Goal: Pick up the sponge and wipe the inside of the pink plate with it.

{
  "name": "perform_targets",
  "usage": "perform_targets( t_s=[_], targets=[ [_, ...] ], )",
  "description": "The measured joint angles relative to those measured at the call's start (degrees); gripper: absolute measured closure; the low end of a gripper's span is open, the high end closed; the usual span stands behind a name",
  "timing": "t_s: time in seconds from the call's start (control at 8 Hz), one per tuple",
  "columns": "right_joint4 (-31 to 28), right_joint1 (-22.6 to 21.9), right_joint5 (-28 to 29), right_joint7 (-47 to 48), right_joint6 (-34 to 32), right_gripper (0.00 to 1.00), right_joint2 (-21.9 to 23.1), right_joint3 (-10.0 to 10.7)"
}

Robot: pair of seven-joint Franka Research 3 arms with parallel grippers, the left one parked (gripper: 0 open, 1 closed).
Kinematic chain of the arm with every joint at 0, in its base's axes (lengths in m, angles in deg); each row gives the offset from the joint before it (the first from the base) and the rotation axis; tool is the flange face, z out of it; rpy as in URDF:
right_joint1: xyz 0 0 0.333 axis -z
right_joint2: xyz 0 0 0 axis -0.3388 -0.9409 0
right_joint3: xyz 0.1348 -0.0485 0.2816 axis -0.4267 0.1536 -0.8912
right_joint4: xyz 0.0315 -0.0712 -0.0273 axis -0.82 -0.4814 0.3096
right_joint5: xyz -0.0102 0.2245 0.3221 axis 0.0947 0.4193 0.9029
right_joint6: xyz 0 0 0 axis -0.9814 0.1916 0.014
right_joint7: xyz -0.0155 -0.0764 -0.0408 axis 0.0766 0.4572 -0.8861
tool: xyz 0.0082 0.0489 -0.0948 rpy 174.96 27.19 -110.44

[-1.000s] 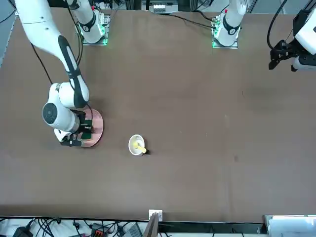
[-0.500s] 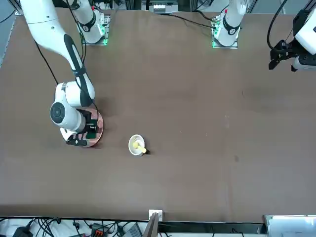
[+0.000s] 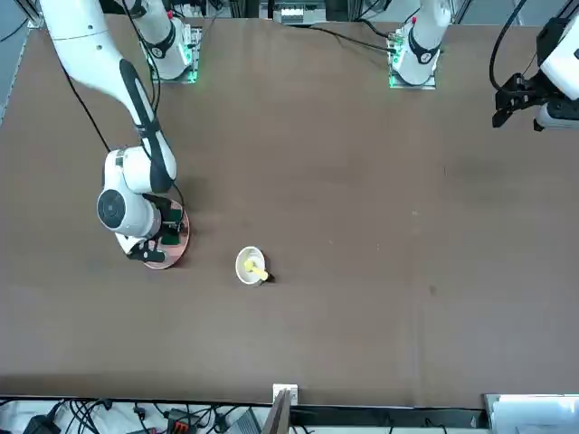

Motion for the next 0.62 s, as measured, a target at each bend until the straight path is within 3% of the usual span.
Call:
perform_targets(
  t_s=[0.62],
  targets=[
    [-0.55, 3.16, -0.08, -4.42, -1.92, 0.5, 0.43, 2.0]
  ],
)
